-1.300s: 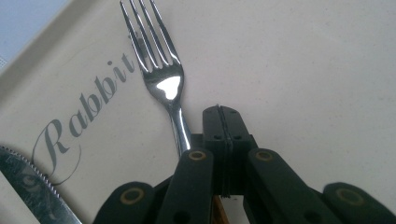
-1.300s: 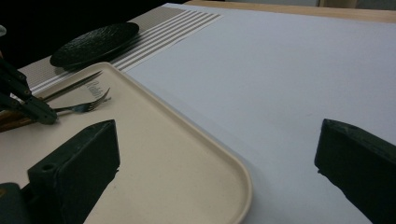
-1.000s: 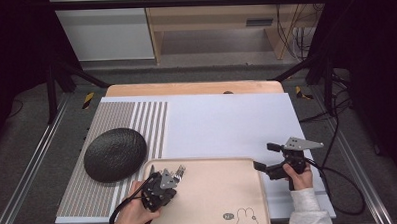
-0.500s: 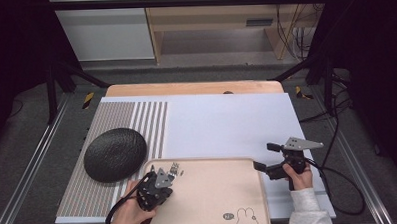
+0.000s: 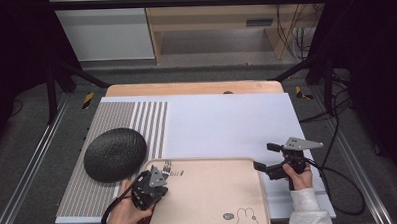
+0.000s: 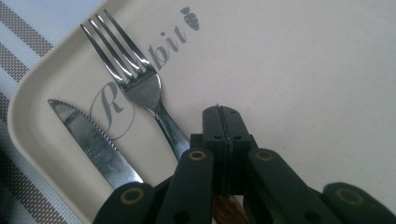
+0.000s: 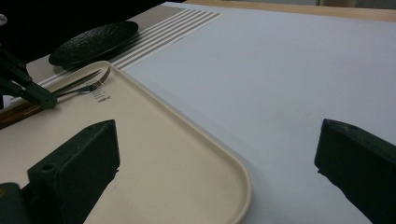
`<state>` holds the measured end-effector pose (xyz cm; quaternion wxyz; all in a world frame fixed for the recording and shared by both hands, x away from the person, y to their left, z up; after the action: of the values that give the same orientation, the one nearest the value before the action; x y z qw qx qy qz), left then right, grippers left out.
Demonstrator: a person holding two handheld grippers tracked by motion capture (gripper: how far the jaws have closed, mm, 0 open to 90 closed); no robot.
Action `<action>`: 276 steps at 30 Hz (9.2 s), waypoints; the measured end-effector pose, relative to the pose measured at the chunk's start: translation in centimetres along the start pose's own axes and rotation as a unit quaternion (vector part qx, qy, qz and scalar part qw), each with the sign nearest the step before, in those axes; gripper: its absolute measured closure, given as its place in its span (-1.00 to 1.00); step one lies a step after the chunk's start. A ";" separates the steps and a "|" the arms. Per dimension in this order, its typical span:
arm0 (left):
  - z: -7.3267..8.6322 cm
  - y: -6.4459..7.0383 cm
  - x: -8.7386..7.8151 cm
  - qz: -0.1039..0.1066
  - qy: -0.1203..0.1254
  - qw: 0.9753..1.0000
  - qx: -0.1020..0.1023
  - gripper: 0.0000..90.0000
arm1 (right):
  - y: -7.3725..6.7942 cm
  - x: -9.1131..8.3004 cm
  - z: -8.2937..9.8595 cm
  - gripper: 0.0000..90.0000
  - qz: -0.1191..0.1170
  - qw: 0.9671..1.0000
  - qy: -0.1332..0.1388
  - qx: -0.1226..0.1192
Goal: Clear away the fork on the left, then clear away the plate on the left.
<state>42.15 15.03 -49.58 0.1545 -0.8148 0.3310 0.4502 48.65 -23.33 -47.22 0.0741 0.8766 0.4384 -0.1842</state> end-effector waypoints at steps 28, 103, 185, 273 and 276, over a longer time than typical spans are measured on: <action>-0.1 -1.2 -1.3 0.010 0.035 0.999 0.001 0.93 | 0.0 -0.1 0.0 -0.99 0.001 1.000 0.001 -0.001; 1.4 -10.8 -9.0 -0.031 0.067 0.989 0.124 -0.93 | 0.2 -0.1 0.1 -0.99 0.002 1.000 0.002 0.004; 6.8 -11.8 -3.9 -0.252 -0.001 0.920 0.300 0.30 | 0.3 -0.3 0.1 -0.99 0.003 1.000 0.006 0.006; 7.2 -10.7 -2.6 -0.353 0.062 0.853 0.380 0.90 | 0.2 -0.4 0.0 -0.99 0.004 1.000 0.008 0.005; 7.1 -10.7 -2.7 -0.352 0.063 0.853 0.381 0.90 | 0.2 -0.4 0.0 -0.99 0.005 1.000 0.007 0.004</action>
<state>43.94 27.87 -51.67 0.5795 -0.7809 0.1768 0.1520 48.62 -23.73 -47.08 0.0680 0.8802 0.4340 -0.1795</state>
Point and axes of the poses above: each handheld gripper's, and its own axes: x roughly forward along the jaws, z roughly out of its underside, y roughly to its right, the point moved 5 cm from there along x, roughly forward along the jaws, and after that the axes turned 12 degrees about -x, right-handed, at the moved point
